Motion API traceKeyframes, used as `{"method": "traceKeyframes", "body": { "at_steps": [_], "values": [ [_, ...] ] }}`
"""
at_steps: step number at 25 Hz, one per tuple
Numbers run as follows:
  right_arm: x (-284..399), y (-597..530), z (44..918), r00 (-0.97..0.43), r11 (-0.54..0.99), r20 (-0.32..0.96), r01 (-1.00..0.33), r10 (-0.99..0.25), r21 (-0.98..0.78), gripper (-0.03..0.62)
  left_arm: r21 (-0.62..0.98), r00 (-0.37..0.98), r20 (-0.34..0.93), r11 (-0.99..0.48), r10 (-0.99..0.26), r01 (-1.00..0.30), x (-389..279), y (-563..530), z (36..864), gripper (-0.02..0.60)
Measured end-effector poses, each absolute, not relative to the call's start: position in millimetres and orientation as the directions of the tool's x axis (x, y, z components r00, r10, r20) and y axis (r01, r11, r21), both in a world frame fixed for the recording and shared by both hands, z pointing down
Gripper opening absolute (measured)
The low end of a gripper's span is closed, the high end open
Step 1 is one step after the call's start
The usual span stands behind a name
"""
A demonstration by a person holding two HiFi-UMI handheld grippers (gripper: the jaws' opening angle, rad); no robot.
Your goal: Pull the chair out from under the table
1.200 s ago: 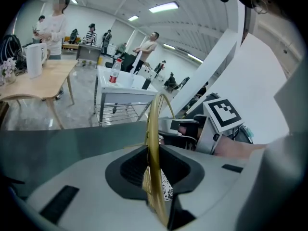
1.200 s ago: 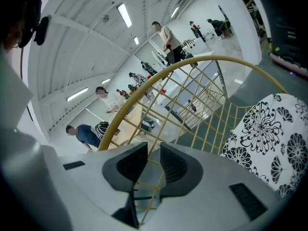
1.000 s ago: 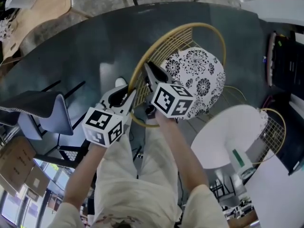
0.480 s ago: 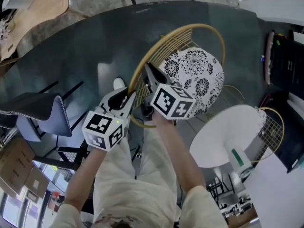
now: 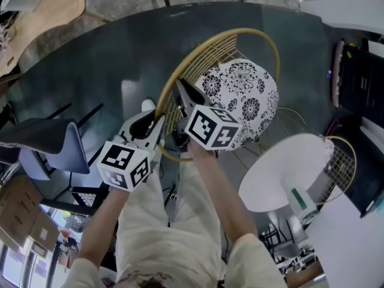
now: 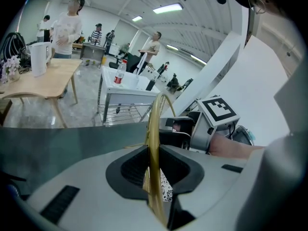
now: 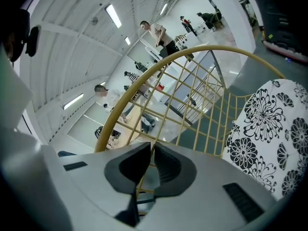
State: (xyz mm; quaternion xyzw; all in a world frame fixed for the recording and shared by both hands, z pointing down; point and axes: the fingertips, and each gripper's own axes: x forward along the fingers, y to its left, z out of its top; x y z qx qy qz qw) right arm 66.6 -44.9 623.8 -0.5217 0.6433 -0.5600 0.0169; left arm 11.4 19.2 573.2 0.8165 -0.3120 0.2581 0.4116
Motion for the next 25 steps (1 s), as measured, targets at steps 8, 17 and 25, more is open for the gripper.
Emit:
{"method": "traceKeyframes", "body": {
  "at_steps": [8,17,25],
  "values": [
    [35.2,-66.5,623.4,-0.479,-0.149,0.552,-0.648,-0.683,-0.747,0.031,0.504,0.658,0.683,-0.447,-0.319,-0.739,-19.9,-2.4,572.6,0.075],
    [-14.3,-92.1,624.5,-0.505,-0.129,0.545,-0.644,-0.669,-0.754,0.031,0.488,0.633,0.689,-0.420,-0.353,-0.765,-68.3,-26.8,573.1,0.074],
    [-47.4,-109.7,621.6,-0.524,-0.108,0.532,-0.638,-0.665,-0.763,0.031,0.471,0.612,0.689,-0.403,-0.387,-0.785,-100.2,-44.0,569.9,0.072]
  ]
}}
